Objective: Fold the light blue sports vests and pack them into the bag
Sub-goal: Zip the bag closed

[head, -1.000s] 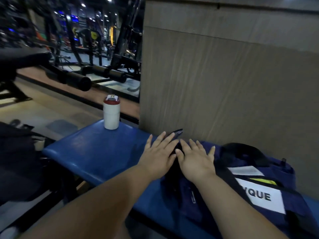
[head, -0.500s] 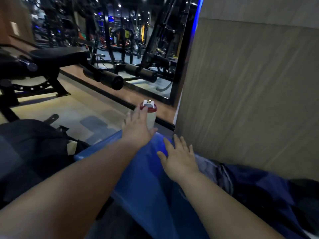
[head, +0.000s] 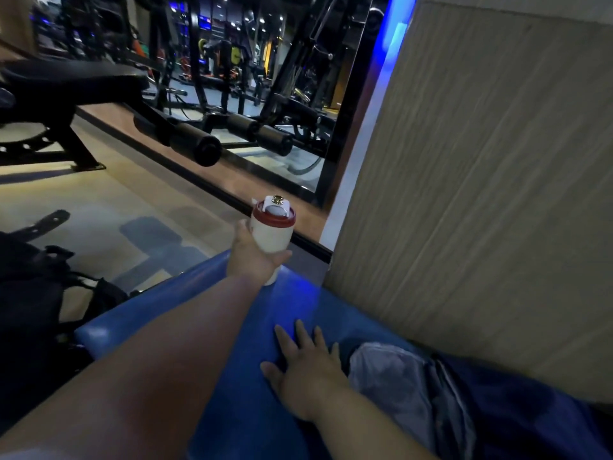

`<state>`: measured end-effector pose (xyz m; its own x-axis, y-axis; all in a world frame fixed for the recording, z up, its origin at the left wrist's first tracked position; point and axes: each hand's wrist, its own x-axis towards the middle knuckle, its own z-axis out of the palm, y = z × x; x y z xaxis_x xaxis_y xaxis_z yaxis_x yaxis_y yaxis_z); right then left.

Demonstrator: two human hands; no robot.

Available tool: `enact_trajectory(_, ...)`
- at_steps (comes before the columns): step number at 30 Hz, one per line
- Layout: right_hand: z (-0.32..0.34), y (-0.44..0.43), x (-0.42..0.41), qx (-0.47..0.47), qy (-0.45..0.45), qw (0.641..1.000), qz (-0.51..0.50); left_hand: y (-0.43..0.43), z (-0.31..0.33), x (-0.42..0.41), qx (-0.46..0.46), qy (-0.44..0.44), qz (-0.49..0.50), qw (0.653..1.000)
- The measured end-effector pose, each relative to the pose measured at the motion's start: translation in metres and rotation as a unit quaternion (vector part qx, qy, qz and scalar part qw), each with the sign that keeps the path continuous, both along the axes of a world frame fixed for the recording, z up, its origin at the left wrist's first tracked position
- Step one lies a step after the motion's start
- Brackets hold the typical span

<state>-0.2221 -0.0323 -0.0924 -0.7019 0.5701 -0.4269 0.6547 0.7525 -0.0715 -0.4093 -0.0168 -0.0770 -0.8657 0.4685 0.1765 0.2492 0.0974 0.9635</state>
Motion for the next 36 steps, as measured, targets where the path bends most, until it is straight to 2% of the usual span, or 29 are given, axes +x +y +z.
enact_trajectory(3,-0.003,-0.001,0.001,0.0,0.011,1.0,0.002,-0.007,-0.002,0.011,-0.006,-0.012,0.006,1.0)
enact_trajectory(6,-0.001,-0.001,0.005,-0.014,0.037,0.999,-0.003,-0.021,0.001,0.033,-0.003,0.006,-0.027,1.0)
enact_trajectory(7,0.003,0.001,0.007,-0.034,0.051,0.998,-0.007,-0.027,0.006,0.042,-0.002,0.002,-0.038,0.999)
enact_trajectory(9,0.015,0.005,0.017,-0.137,0.126,0.981,-0.059,-0.037,0.012,0.057,0.008,-0.021,-0.063,0.998)
enact_trajectory(11,0.031,0.002,0.032,-0.226,0.268,0.924,-0.153,-0.047,0.02,0.07,0.03,-0.065,-0.087,0.994)
enact_trajectory(13,0.045,-0.009,0.052,-0.171,0.401,0.87,-0.232,-0.055,0.03,0.086,0.058,-0.123,-0.103,0.985)
enact_trajectory(16,0.063,-0.021,0.09,-0.067,0.508,0.803,-0.305,-0.068,0.048,0.124,0.073,-0.174,-0.127,0.974)
enact_trajectory(17,0.069,-0.023,0.1,-0.082,0.55,0.775,-0.3,-0.07,0.053,0.14,0.066,-0.18,-0.139,0.972)
enact_trajectory(20,0.091,-0.021,0.128,-0.221,0.613,0.712,-0.263,-0.077,0.062,0.194,0.028,-0.188,-0.21,0.959)
enact_trajectory(22,0.101,-0.016,0.144,-0.252,0.602,0.712,-0.261,-0.078,0.06,0.23,-0.038,-0.175,-0.259,0.949)
enact_trajectory(24,0.103,-0.007,0.161,-0.222,0.58,0.73,-0.286,-0.076,0.055,0.26,-0.086,-0.158,-0.286,0.941)
enact_trajectory(26,0.1,0.0,0.176,-0.219,0.566,0.731,-0.313,-0.077,0.049,0.277,-0.11,-0.137,-0.305,0.936)
enact_trajectory(30,0.085,0.009,0.193,-0.232,0.592,0.688,-0.35,-0.075,0.037,0.276,-0.121,-0.086,-0.326,0.934)
enact_trajectory(31,0.082,0.01,0.194,-0.216,0.597,0.687,-0.353,-0.073,0.032,0.273,-0.146,-0.057,-0.319,0.935)
enact_trajectory(34,0.073,0.018,0.191,-0.17,0.609,0.682,-0.367,-0.071,0.016,0.263,-0.311,0.065,-0.224,0.921)
enact_trajectory(36,0.069,0.023,0.19,-0.152,0.606,0.686,-0.374,-0.074,0.008,0.257,-0.36,0.045,-0.193,0.912)
